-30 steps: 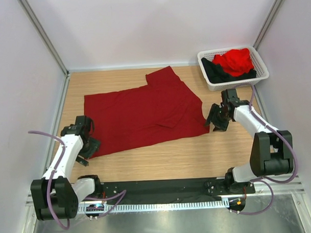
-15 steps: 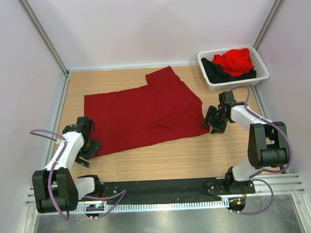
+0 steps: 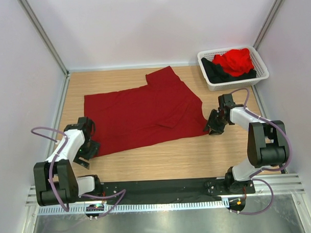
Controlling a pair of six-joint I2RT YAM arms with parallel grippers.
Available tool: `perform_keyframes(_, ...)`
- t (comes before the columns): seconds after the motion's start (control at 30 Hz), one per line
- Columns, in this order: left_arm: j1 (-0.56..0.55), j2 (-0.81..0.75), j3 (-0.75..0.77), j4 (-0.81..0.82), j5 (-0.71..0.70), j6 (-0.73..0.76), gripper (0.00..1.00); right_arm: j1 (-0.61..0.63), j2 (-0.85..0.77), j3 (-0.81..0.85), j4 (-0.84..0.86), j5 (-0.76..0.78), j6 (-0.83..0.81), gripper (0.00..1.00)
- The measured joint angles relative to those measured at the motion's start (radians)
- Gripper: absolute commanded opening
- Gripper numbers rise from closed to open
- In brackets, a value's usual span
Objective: Fold and stack the t-shirts
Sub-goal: Fold the tshirt
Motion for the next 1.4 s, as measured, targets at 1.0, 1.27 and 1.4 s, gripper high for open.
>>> perform_keyframes(1.0, 0.020, -0.022, 0.212, 0.014, 0.021, 0.299, 0.78, 0.114, -0.122, 0.216, -0.197, 0.268, -0.036, 0.70)
perform_keyframes(1.27, 0.020, 0.000, 0.212, 0.086, 0.156, 0.356, 0.81, 0.154, 0.136, 0.365, -0.091, 0.165, -0.006, 0.52)
perform_keyframes(1.4, 0.020, -0.009, 0.208, 0.100, 0.179, 0.370, 0.82, 0.154, 0.241, 0.410, -0.066, 0.146, -0.006, 0.40)
